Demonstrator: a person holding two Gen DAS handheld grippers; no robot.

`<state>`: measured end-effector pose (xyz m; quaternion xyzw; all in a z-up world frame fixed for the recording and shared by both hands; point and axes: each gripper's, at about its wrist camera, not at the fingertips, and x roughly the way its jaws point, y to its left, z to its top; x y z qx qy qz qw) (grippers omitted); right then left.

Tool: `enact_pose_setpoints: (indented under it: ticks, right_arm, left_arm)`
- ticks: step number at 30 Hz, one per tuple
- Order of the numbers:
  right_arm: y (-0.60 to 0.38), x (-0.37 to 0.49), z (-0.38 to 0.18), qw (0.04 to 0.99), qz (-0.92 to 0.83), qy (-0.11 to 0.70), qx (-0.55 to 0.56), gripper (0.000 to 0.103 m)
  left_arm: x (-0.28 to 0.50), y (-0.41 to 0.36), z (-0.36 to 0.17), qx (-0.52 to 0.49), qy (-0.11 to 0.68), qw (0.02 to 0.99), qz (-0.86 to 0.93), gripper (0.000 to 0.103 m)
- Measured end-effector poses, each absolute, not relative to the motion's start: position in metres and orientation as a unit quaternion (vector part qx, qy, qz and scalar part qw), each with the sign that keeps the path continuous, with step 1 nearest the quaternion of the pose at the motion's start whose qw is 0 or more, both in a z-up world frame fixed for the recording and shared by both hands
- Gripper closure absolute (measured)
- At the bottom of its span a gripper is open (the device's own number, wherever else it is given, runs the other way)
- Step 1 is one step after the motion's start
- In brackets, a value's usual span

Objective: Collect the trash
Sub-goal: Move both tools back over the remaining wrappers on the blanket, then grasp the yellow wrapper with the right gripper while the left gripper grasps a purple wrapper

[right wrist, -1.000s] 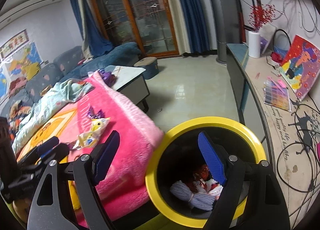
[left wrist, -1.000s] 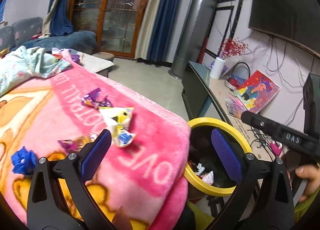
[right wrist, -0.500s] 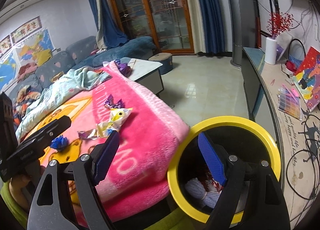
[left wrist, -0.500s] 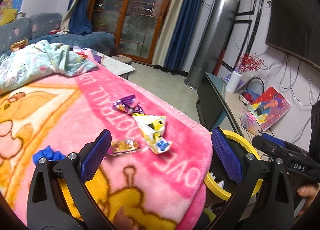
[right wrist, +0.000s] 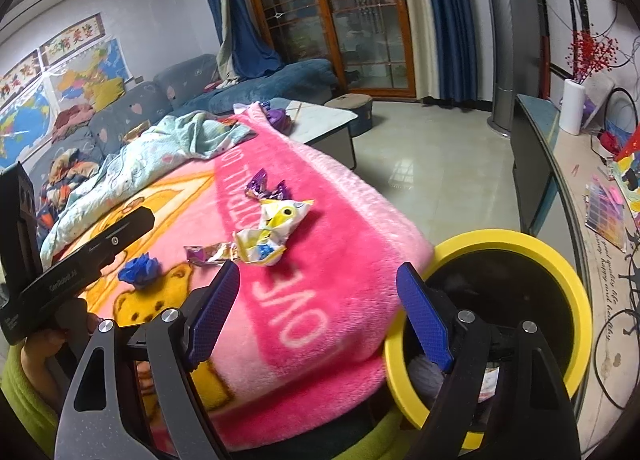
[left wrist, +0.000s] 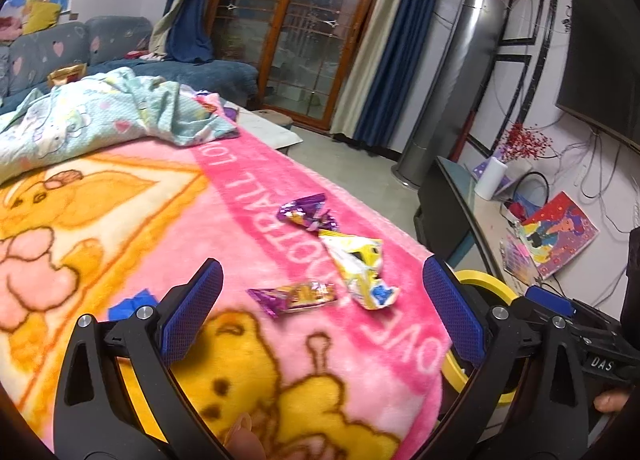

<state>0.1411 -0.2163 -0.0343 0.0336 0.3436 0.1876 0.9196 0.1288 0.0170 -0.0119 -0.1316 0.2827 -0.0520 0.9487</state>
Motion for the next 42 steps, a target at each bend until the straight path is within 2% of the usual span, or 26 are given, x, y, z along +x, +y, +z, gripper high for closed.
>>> enact_pose_setpoints:
  ticks: [20, 28, 30, 37, 40, 42]
  right_arm:
    - [-0.171, 0.176, -0.064, 0.912, 0.207, 0.355, 0.011, 0.026]
    - [-0.161, 0.199, -0.084, 0.899, 0.216, 0.379, 0.032, 0.043]
    - [-0.160, 0.204, -0.089, 0.896, 0.218, 0.385, 0.039, 0.049]
    - [-0.156, 0.218, -0.103, 0.880, 0.236, 0.406, 0.073, 0.063]
    - [-0.155, 0.220, -0.106, 0.873, 0.252, 0.410, 0.086, 0.078]
    - [-0.153, 0.219, -0.106, 0.872, 0.256, 0.409, 0.086, 0.078]
  left_arm:
    - [0.141, 0.048, -0.033, -0.143, 0.312, 0.939, -0.035, 0.011]
    - [0.149, 0.041, -0.040, -0.138, 0.330, 0.932, -0.057, 0.045]
    - [0.151, 0.038, -0.043, -0.138, 0.337, 0.929, -0.063, 0.049]
    - [0.164, 0.030, -0.053, -0.133, 0.363, 0.920, -0.066, 0.051]
    - [0.169, 0.027, -0.057, -0.131, 0.375, 0.915, -0.063, 0.051]
    - [0.172, 0.025, -0.061, -0.128, 0.382, 0.913, -0.061, 0.051]
